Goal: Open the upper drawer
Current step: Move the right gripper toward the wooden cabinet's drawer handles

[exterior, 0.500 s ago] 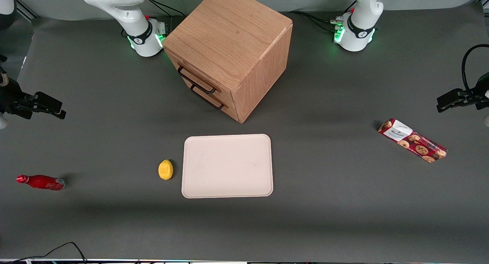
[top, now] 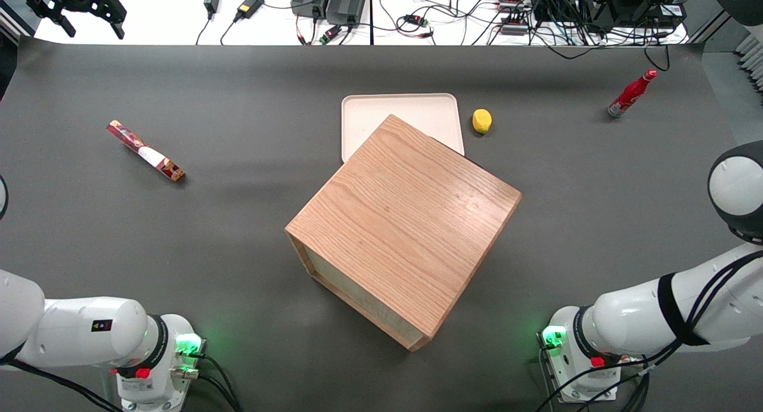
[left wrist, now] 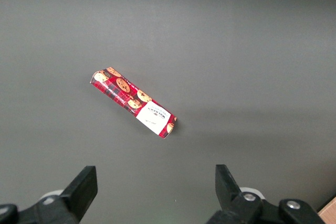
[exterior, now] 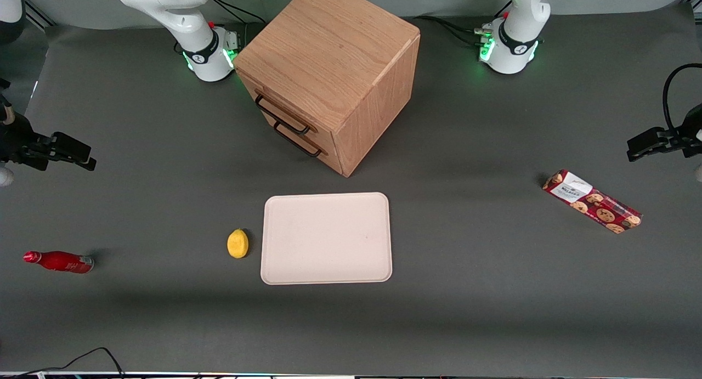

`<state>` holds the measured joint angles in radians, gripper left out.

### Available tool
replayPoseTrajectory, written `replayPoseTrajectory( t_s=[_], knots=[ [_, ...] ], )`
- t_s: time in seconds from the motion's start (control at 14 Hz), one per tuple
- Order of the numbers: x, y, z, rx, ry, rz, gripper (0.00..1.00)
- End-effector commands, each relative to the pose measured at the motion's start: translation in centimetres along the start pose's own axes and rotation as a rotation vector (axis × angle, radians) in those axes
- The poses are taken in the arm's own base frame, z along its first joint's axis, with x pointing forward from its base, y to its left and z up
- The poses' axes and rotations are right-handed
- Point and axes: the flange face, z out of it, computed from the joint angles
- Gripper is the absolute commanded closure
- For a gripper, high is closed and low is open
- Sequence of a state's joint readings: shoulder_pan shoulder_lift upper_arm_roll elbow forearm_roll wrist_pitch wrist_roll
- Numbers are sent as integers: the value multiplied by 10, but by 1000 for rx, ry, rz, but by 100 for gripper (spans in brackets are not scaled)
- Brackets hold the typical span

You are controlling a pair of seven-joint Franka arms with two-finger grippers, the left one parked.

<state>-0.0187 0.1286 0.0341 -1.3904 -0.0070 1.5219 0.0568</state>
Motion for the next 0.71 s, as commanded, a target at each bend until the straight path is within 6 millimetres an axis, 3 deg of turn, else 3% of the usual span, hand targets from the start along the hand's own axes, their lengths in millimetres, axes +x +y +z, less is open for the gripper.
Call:
replayPoseTrajectory(
  t_s=[0.0,0.64],
  knots=[
    [-15,-7,6,-5,-27,0,0],
    [-44,-113,41,3,-97,-404,0]
  ],
)
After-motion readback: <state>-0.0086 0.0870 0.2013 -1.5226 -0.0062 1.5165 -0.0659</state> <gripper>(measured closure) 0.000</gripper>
